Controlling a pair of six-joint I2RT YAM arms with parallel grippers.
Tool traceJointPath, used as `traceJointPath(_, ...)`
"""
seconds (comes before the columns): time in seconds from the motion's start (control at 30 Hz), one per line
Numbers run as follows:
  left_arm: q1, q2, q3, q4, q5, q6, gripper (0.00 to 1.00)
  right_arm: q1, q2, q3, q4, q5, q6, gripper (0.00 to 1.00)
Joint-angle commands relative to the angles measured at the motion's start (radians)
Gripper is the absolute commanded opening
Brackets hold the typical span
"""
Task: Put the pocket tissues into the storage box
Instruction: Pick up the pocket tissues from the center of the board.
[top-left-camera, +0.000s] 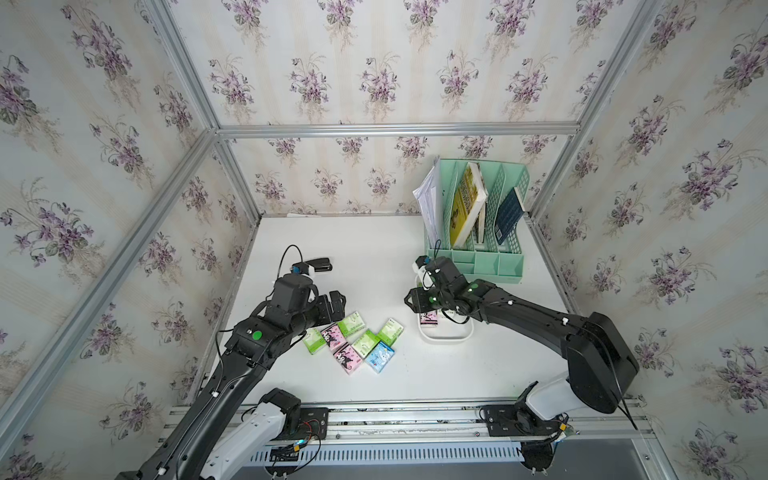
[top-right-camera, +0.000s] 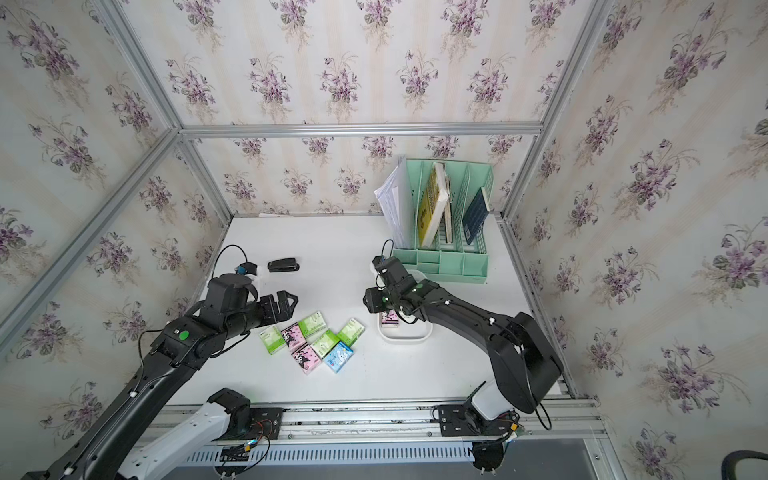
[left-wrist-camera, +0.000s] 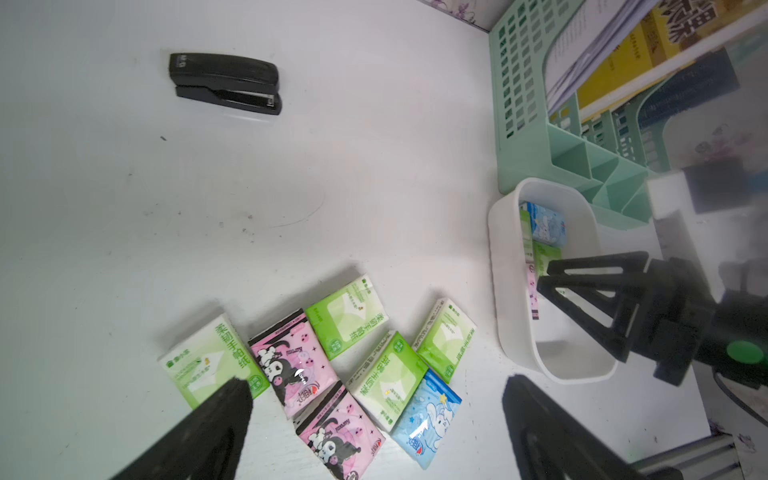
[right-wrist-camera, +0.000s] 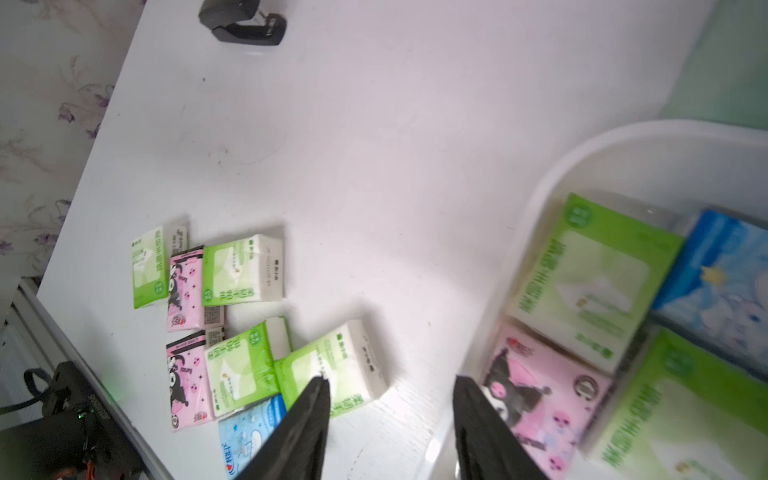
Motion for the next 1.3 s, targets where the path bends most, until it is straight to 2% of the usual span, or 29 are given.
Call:
traceJointPath(0.0, 0.05, -0.02, -0.024, -0.026, 0.075, -0.017, 0.99, 0.05, 0.068, 0.059, 0.026, -0.026, -0.018, 0.55)
traceJointPath(0.17, 0.126, -0.044, -0.027, -0.055, 0.106, -0.021, 0.99, 0.08, 0.25, 0.211, 0.002, -0.101, 0.035, 0.55)
traceJointPath(0.4, 0.233, -0.063, -0.023, -0.091, 0.181, 0.017, 0.99, 0.125, 0.421, 0.342, -0.006, -0.107, 0.079, 0.59)
traceJointPath(0.9, 0.251, -0.102, -0.048, -0.094, 0.218, 0.02, 0.99, 0.175, 0.557, 0.462, -0.039, -0.146, 0.086, 0.59)
traceJointPath(1.13, 0.251, -0.11, -0.045, -0.092, 0.222, 0.028, 0.99, 0.195, 0.598, 0.493, -0.055, -0.152, 0.085, 0.53)
traceJointPath(1.27, 0.251, -0.114, -0.043, -0.098, 0.22, 0.031, 0.99, 0.199, 0.611, 0.498, -0.06, -0.15, 0.089, 0.42)
